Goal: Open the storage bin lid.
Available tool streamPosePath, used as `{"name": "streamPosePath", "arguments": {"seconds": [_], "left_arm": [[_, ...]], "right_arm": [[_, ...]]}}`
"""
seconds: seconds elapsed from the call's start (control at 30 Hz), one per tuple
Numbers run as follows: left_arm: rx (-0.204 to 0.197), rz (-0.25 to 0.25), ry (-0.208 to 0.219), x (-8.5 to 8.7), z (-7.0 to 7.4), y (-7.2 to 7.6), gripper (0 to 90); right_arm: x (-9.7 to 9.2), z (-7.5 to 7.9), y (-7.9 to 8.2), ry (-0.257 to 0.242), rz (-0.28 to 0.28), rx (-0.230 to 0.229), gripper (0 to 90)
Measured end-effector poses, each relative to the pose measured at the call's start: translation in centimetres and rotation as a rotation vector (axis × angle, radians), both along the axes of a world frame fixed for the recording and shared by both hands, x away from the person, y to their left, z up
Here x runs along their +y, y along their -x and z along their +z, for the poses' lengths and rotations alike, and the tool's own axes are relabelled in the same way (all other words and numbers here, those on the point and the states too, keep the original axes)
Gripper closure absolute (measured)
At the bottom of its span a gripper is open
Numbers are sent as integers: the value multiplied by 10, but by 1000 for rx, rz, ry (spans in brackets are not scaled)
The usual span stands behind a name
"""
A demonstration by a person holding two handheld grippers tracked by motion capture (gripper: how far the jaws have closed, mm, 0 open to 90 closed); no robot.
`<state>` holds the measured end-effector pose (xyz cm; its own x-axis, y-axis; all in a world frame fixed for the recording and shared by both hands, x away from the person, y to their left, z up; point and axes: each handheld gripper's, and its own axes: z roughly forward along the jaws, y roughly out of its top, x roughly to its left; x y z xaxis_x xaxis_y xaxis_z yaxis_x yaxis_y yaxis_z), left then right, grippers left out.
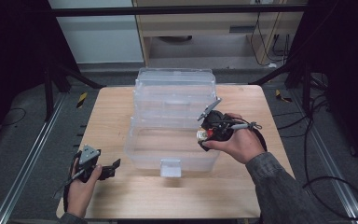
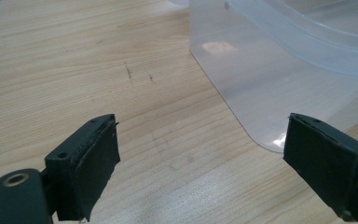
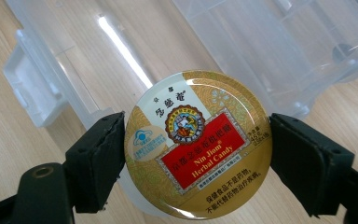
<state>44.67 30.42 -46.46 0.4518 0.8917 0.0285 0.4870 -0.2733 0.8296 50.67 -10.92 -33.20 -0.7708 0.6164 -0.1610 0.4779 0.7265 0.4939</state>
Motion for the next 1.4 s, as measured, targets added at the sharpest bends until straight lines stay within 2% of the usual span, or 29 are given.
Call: {"name": "streamPosePath", "arguments": {"seconds": [0.73,1.4], "left_arm": [[2,-7,-3,0,0,0,93],[1,-6,3,-1,-1,0,94]], "right_arm": [[5,-25,-4,53,3,30,208],[3,-37,-5,71,-6,57,208]]}}
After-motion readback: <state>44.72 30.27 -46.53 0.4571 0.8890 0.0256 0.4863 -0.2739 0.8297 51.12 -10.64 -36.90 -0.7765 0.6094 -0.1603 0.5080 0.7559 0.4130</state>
